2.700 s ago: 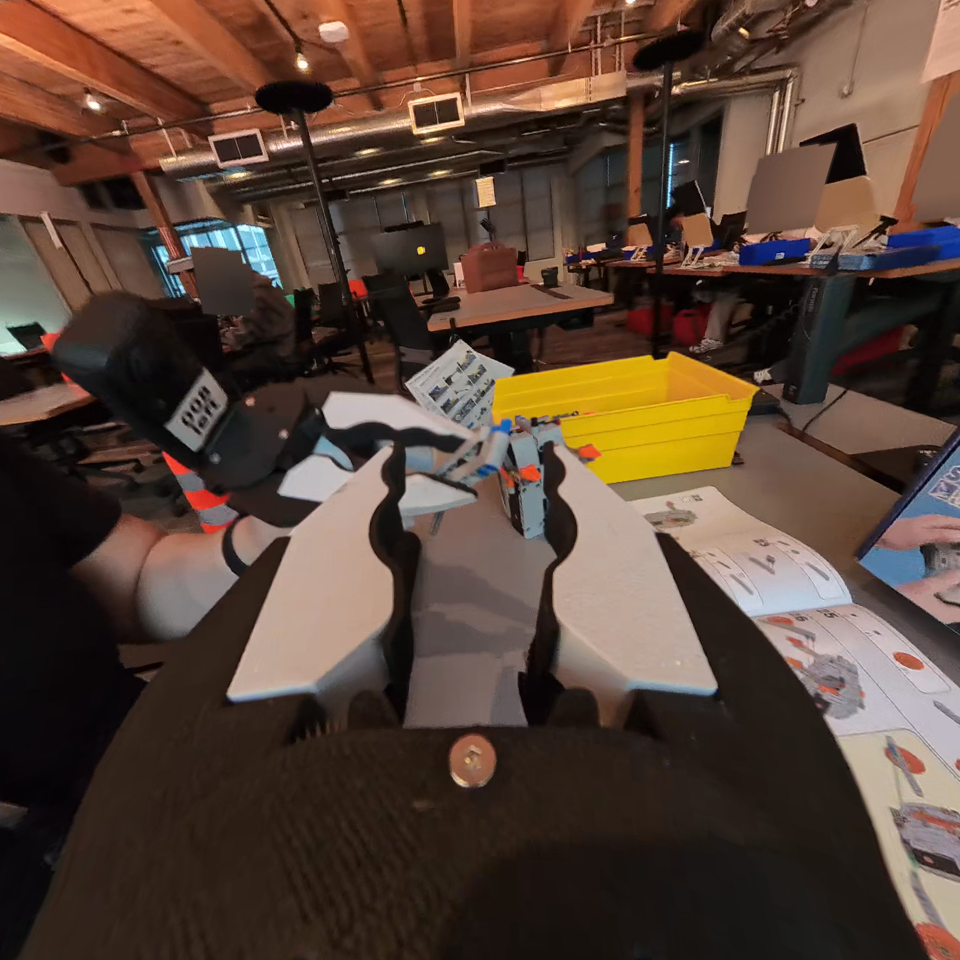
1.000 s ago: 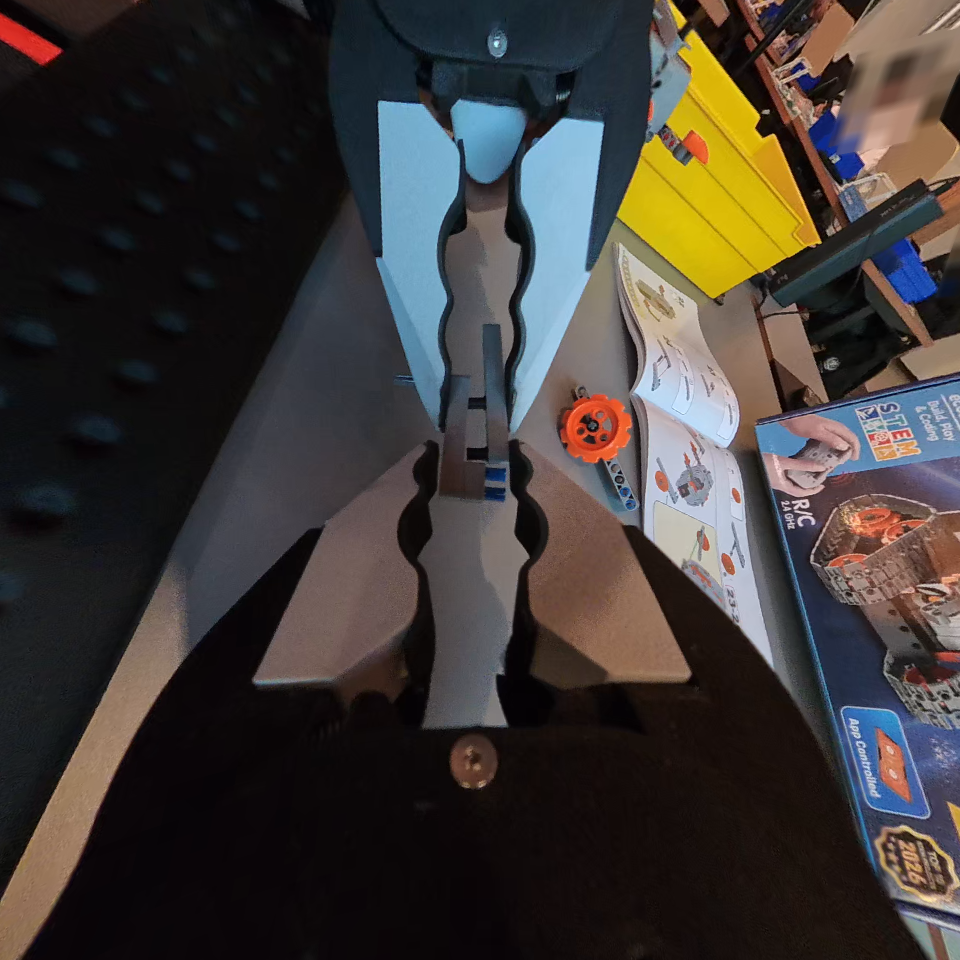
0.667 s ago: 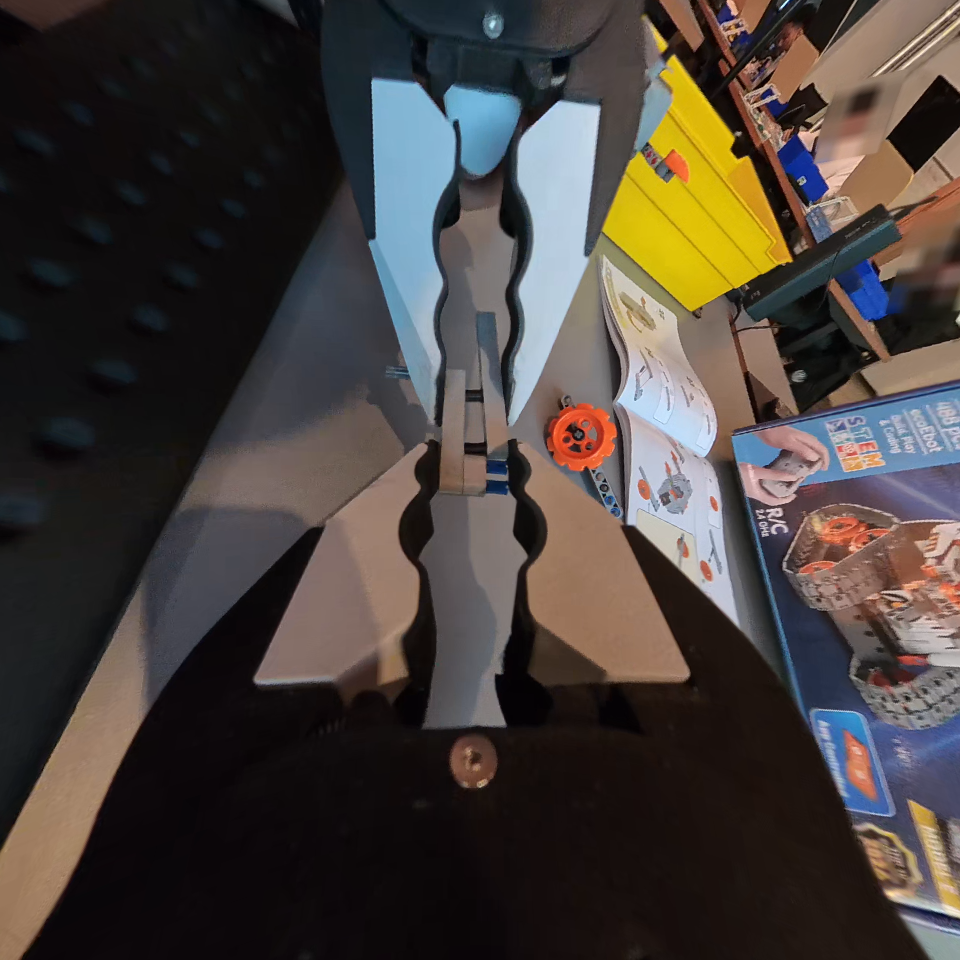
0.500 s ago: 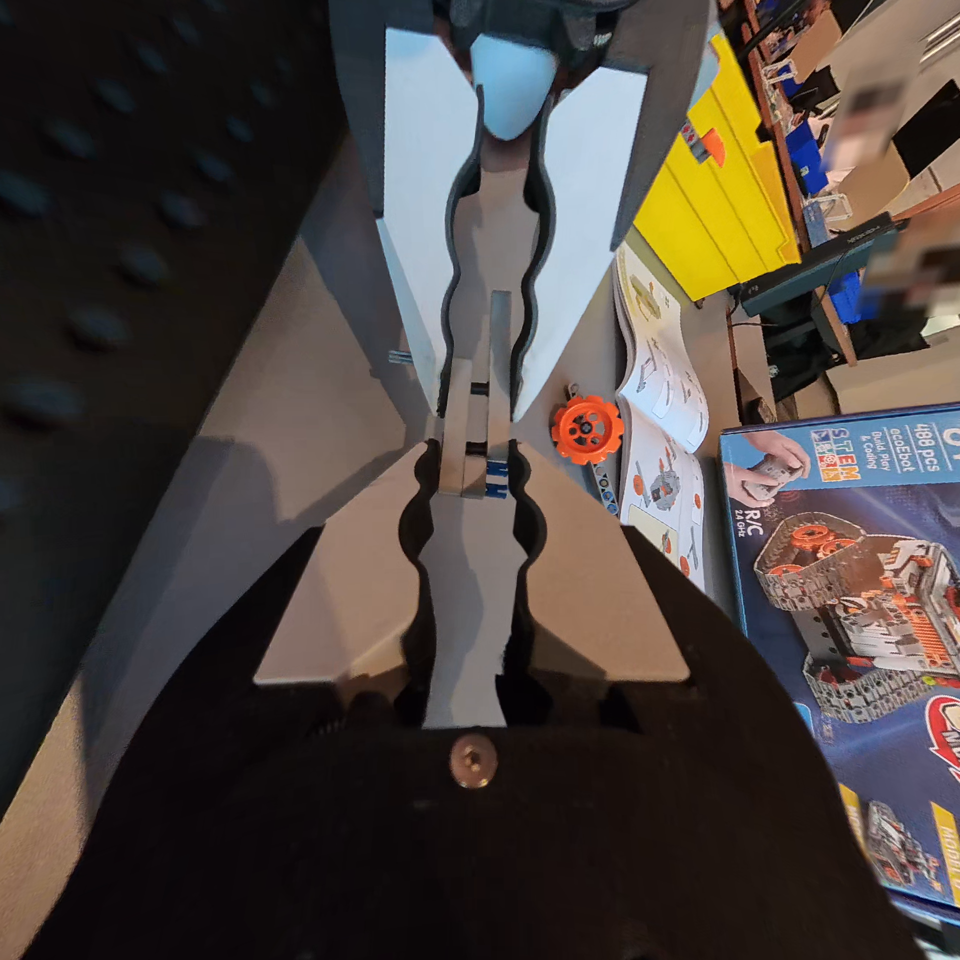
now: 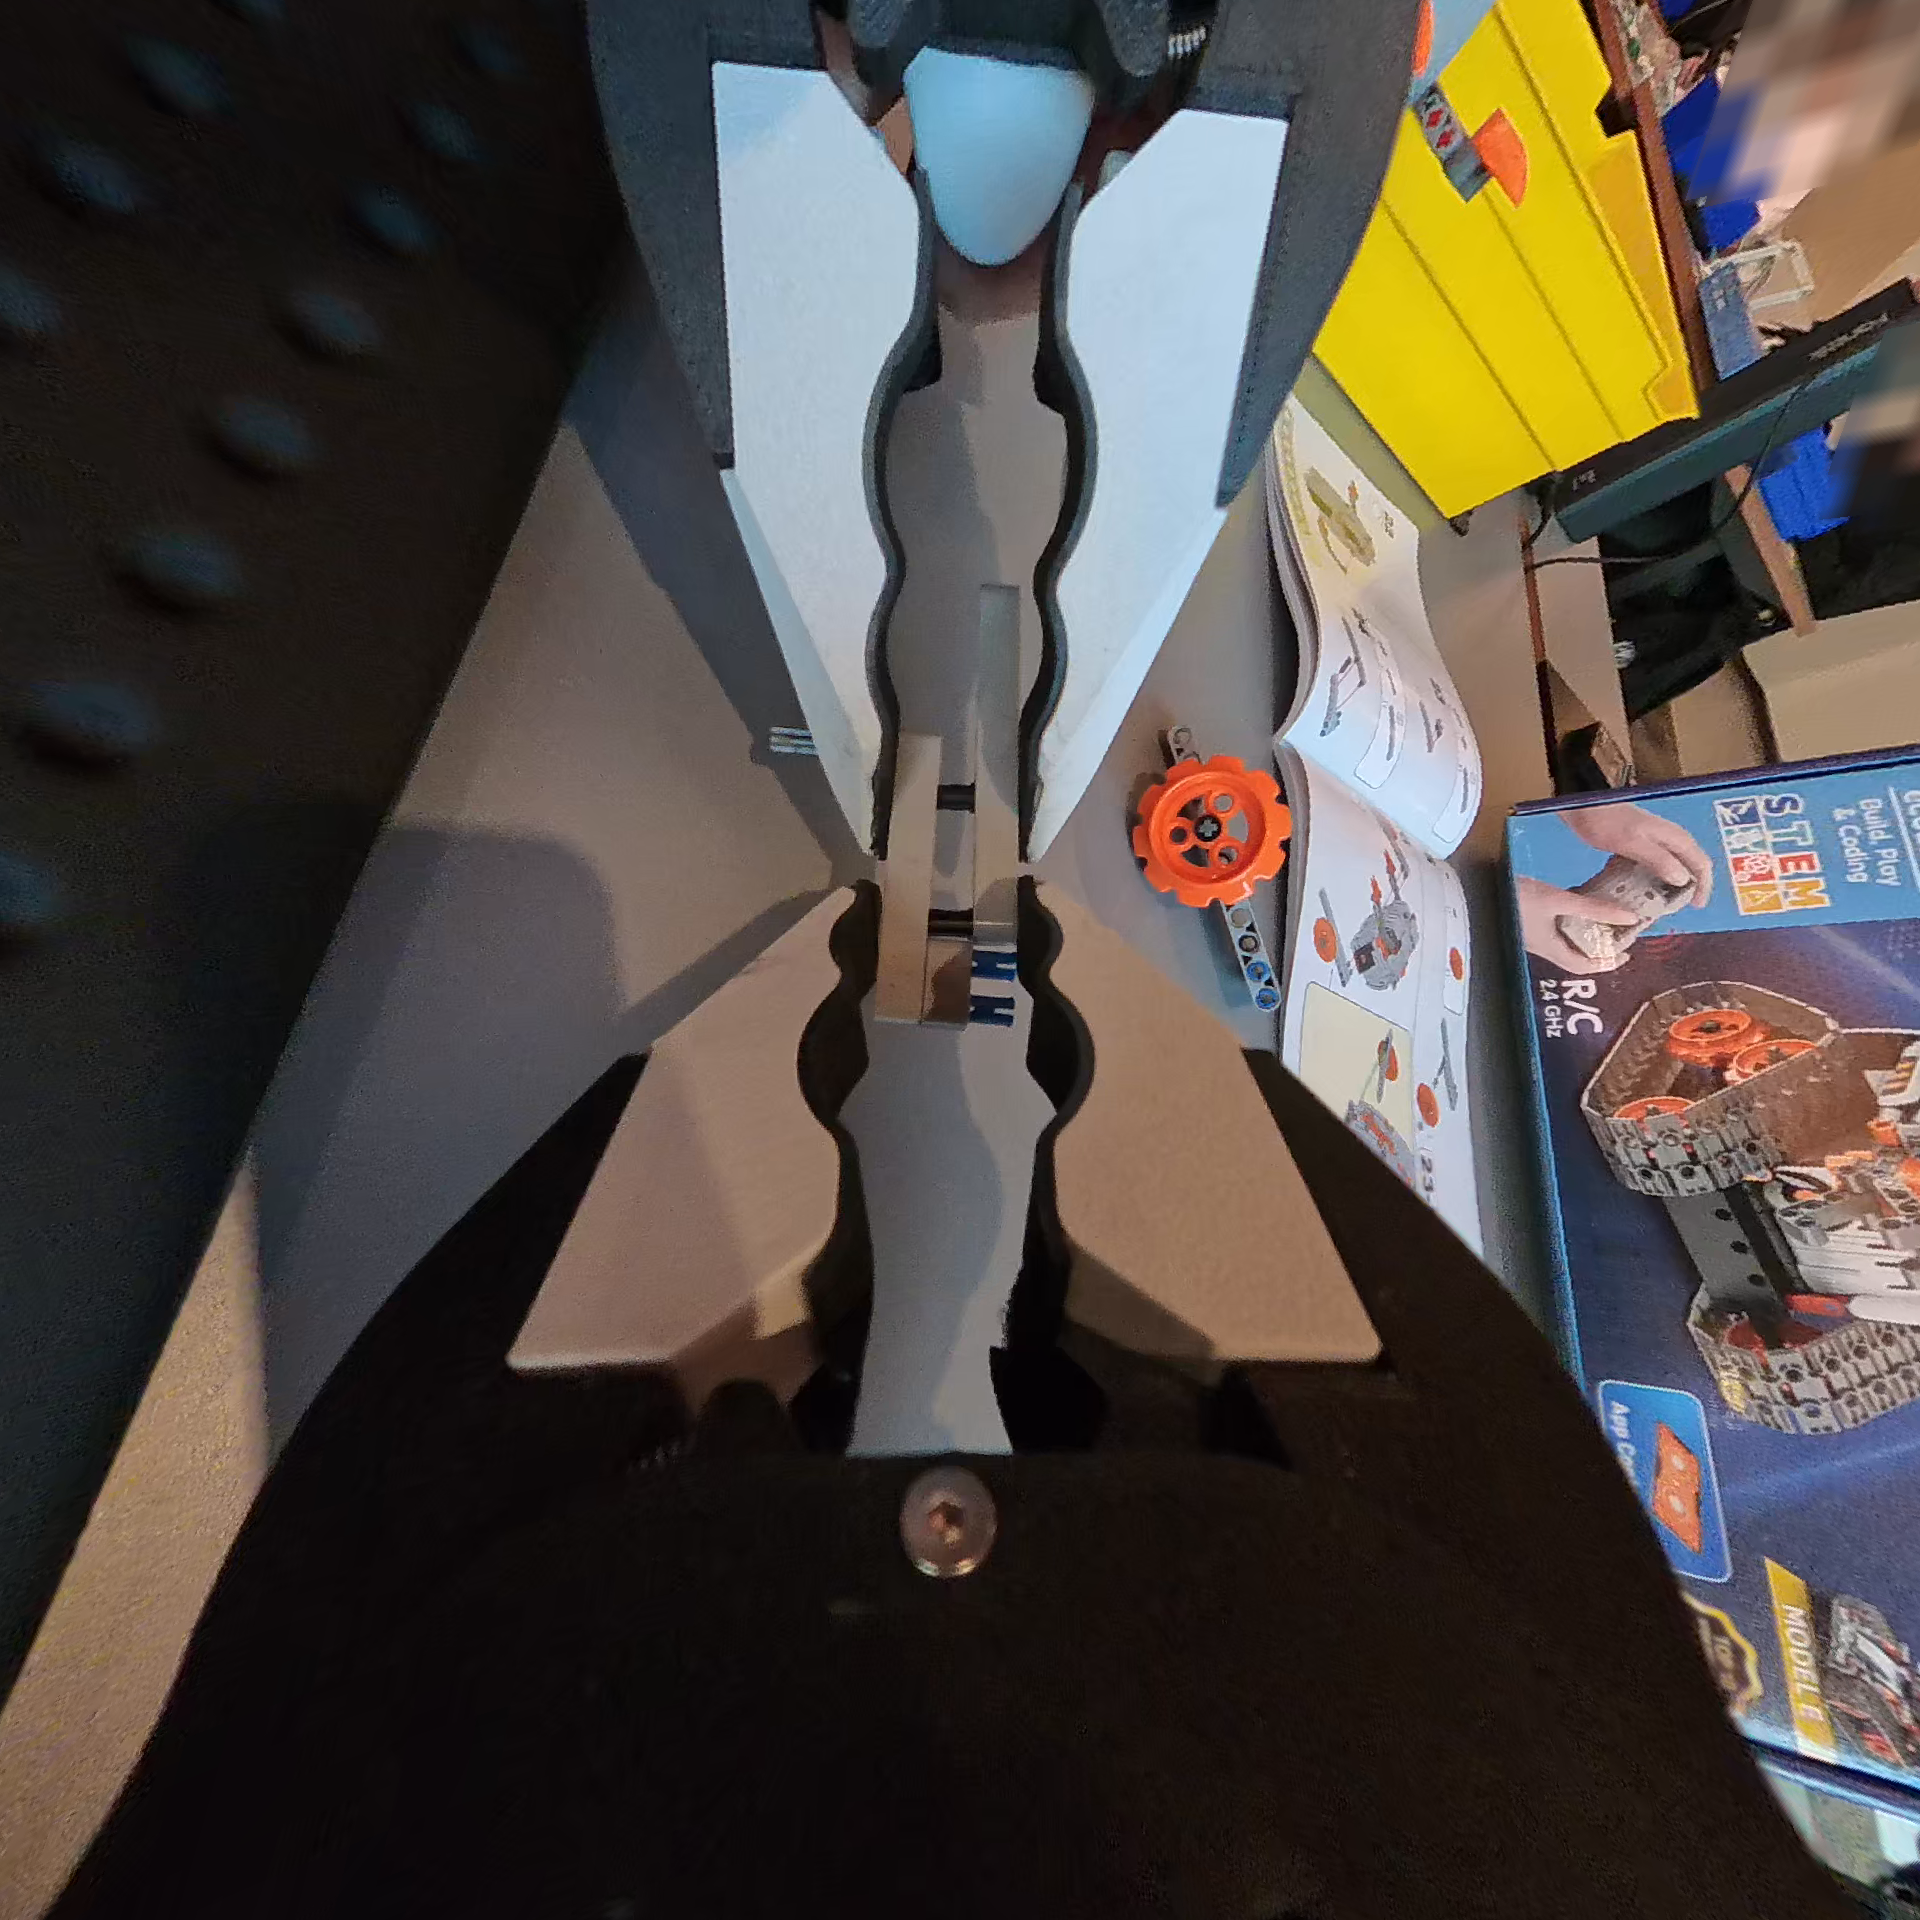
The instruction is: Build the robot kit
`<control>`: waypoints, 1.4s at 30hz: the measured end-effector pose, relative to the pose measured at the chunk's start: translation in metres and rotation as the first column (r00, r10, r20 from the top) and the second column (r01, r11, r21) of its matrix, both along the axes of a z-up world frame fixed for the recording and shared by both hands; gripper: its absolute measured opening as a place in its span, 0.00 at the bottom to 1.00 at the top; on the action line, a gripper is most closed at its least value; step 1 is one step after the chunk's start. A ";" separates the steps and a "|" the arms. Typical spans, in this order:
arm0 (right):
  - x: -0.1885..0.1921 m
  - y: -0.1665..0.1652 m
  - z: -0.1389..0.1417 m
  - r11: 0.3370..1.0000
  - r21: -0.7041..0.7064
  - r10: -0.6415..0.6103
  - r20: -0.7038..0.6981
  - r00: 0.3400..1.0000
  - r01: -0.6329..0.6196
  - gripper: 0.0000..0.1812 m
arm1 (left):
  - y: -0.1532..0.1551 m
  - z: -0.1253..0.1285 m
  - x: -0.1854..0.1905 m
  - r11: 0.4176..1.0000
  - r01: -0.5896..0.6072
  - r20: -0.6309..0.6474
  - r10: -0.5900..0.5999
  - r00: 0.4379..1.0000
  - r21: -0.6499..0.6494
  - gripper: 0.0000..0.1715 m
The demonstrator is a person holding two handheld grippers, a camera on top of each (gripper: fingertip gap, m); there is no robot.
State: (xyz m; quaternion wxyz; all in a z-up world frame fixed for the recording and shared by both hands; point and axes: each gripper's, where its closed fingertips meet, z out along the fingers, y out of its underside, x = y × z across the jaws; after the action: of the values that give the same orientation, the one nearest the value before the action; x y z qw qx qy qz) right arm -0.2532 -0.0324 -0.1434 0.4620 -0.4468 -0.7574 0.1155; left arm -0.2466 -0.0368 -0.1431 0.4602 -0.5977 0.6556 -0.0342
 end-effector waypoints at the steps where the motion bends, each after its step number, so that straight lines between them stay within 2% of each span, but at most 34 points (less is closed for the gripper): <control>1: 0.000 0.001 0.000 1.000 -0.012 -0.003 -0.004 1.000 0.003 0.13 | 0.001 0.000 0.000 1.000 0.000 0.007 0.000 1.000 -0.004 0.13; 8: -0.004 0.005 -0.010 0.998 -0.054 0.013 0.023 1.000 -0.011 0.14 | 0.003 -0.004 -0.002 1.000 0.007 -0.020 -0.007 1.000 -0.002 0.13; 11: -0.010 0.006 -0.009 0.999 -0.048 -0.021 0.011 1.000 0.022 0.14 | 0.003 -0.004 -0.008 1.000 0.013 -0.031 -0.013 0.999 0.018 0.13; 17: -0.016 0.002 -0.004 0.993 0.063 -0.099 -0.017 0.995 0.100 0.13 | -0.001 0.000 -0.015 0.998 0.045 -0.033 -0.043 0.999 0.050 0.13; 22: -0.013 0.001 -0.009 0.987 0.130 -0.096 0.012 0.995 0.094 0.14 | -0.003 -0.004 -0.012 0.991 0.054 -0.082 -0.044 0.996 0.121 0.13; 28: -0.015 0.004 -0.004 0.954 0.283 -0.110 0.030 0.994 0.097 0.13 | 0.001 -0.003 -0.013 0.984 0.055 -0.092 -0.040 0.995 0.169 0.13; 37: -0.015 0.006 0.010 0.934 0.327 -0.148 -0.016 0.989 0.145 0.13 | 0.003 0.010 -0.014 0.969 0.050 -0.054 -0.038 0.998 0.240 0.14; 42: -0.016 0.008 0.020 0.907 0.383 -0.168 -0.048 0.985 0.174 0.13 | 0.006 0.018 -0.014 0.943 0.046 -0.061 -0.027 0.998 0.330 0.13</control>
State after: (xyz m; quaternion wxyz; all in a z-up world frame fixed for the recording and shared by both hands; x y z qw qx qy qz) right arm -0.2687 -0.0241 -0.1238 0.5543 -0.4109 -0.7201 -0.0738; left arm -0.2605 -0.0311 -0.1246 0.5351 -0.5004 0.6754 0.0846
